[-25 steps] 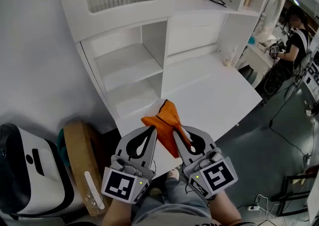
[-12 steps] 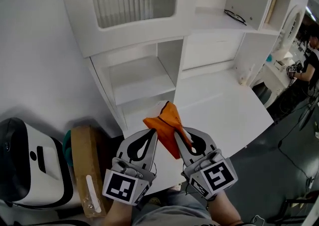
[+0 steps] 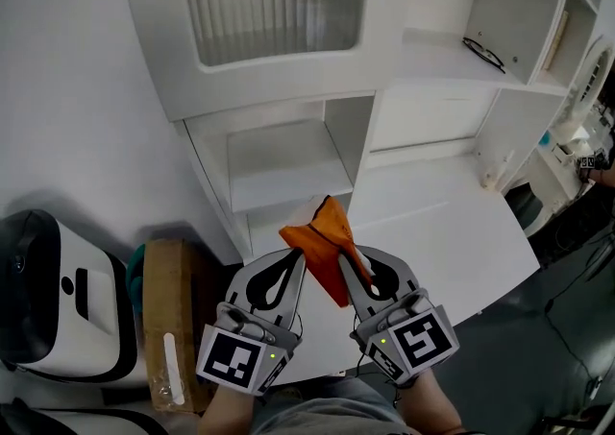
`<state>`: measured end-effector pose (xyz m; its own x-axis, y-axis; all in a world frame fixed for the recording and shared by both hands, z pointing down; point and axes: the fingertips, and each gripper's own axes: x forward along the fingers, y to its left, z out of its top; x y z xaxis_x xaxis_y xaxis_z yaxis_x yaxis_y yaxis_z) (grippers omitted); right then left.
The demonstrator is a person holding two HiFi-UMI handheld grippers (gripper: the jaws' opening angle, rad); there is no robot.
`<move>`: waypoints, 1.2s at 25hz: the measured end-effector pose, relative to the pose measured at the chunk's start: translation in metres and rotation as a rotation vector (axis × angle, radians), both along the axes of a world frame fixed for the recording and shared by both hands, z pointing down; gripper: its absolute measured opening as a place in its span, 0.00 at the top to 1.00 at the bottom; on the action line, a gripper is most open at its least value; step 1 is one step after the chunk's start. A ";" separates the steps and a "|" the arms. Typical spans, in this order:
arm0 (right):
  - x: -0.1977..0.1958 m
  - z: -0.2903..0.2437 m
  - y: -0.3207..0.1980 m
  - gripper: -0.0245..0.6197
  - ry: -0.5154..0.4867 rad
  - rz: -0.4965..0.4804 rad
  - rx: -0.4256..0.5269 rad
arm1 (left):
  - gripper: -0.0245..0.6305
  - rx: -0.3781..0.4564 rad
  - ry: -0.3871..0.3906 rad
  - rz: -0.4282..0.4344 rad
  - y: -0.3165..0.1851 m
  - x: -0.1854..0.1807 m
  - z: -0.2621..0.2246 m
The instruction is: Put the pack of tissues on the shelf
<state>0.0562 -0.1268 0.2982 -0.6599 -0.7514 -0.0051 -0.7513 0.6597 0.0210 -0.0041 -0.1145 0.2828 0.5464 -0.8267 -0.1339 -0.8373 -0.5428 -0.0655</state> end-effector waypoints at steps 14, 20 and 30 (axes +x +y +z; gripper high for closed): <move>0.012 0.008 -0.028 0.90 -0.026 -0.111 -0.004 | 0.92 0.003 -0.017 -0.101 -0.020 0.016 0.003; 0.009 0.016 -0.036 0.90 -0.039 -0.132 -0.028 | 0.92 -0.062 -0.057 -0.109 -0.021 0.019 0.015; -0.011 0.019 -0.049 0.90 -0.023 -0.129 -0.037 | 0.92 -0.064 -0.051 -0.106 -0.033 -0.001 0.017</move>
<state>0.0455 -0.1756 0.3169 -0.7511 -0.6601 0.0048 -0.6601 0.7509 -0.0219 -0.0054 -0.1475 0.2995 0.4602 -0.8862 -0.0535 -0.8867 -0.4558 -0.0774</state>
